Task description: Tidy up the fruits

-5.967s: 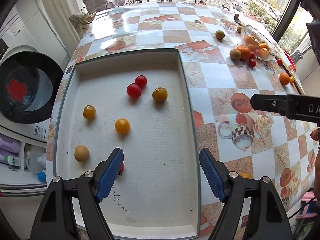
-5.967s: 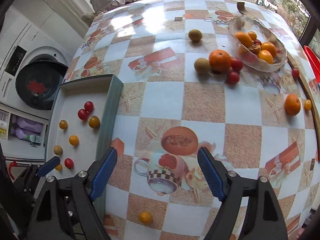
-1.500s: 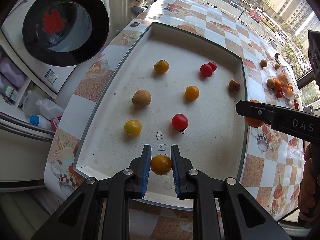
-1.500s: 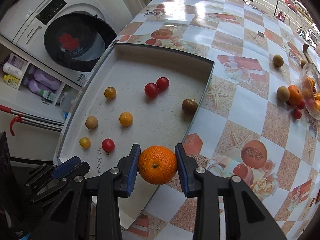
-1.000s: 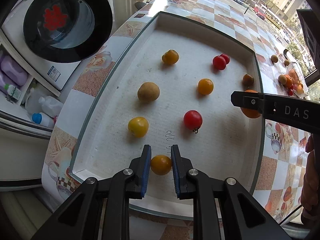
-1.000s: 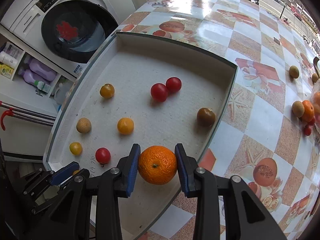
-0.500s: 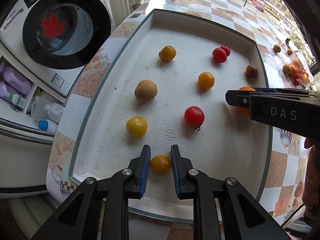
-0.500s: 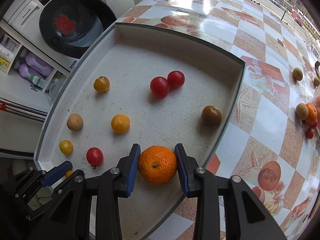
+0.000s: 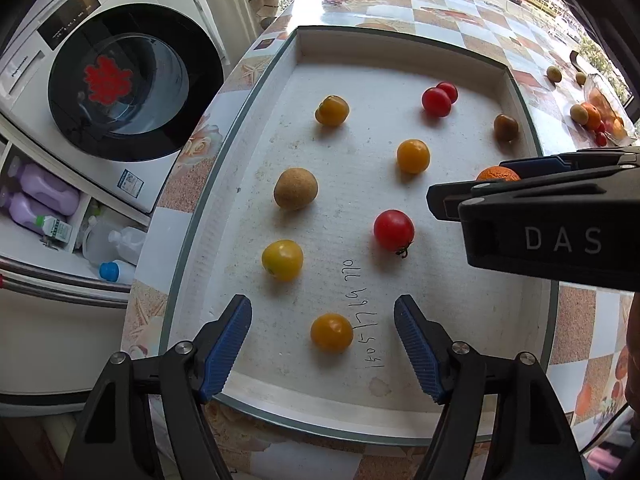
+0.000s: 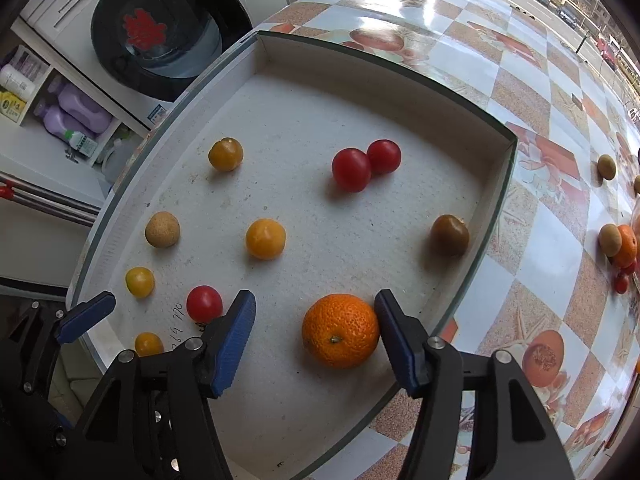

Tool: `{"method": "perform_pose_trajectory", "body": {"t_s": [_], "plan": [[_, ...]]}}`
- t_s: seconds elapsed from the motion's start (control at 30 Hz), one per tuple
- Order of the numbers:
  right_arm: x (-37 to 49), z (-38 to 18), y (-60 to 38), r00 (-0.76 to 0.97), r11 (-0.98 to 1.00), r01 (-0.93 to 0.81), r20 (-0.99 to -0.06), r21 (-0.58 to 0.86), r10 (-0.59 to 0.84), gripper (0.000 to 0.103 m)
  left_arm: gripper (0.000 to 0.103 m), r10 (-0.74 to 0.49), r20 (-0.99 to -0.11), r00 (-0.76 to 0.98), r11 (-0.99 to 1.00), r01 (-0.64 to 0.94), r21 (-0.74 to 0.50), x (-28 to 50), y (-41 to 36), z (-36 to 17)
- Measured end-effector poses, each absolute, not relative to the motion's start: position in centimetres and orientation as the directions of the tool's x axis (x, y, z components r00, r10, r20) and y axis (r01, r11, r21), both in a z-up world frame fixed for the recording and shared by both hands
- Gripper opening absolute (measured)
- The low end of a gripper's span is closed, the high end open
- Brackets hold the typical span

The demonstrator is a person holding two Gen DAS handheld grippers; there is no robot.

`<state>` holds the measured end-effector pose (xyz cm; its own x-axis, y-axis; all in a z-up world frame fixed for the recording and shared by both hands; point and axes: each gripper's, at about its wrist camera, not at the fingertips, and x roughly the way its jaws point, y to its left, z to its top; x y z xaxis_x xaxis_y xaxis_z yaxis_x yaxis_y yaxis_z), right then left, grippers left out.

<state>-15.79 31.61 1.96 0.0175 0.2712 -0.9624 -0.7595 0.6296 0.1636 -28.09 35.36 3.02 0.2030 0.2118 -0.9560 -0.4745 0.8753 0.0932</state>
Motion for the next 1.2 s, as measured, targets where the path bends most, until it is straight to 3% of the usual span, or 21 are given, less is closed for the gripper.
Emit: {"method": "perform_pose_trajectory", "body": {"t_s": [0.1,0.5,0.57,0.6,1.17,1.2], "plan": [[-15.7,3.0,31.6,0.019,0.633,-0.753,-0.955,0.182,0.297,0.080,0.075,0.208,-0.958,0.197,0.877,-0.470,0.094,-28.1,35.3,2.9],[-15.0,6.0,28.5,0.056,0.685,-0.709,-0.954,0.169,0.293,0.092,0.075,0.131,-0.972,0.193,0.904,-0.426,0.037,-27.0,33.9,3.8],[-15.0,6.0,28.0,0.057,0.693,-0.703,-0.960,0.157,0.275,0.103,0.088,0.130,-0.974,0.185,0.902,-0.430,0.039,-27.0,34.1,3.7],[-15.0,6.1,27.7,0.046,0.697,-0.697,-0.960,0.166,0.274,0.103,0.095,0.133,-0.973,0.188,0.903,-0.429,0.041,-27.0,34.1,3.9],[-16.8,9.9,22.8,0.017,0.736,-0.664,-0.982,0.131,0.190,0.103,0.095,0.098,-0.980,0.171,0.895,-0.446,0.012,-27.1,34.5,7.3],[-17.0,10.3,22.5,0.023,0.738,-0.664,-0.983,0.123,0.185,0.103,0.101,0.113,-0.979,0.172,0.896,-0.444,0.026,-27.0,34.4,7.7]]}}
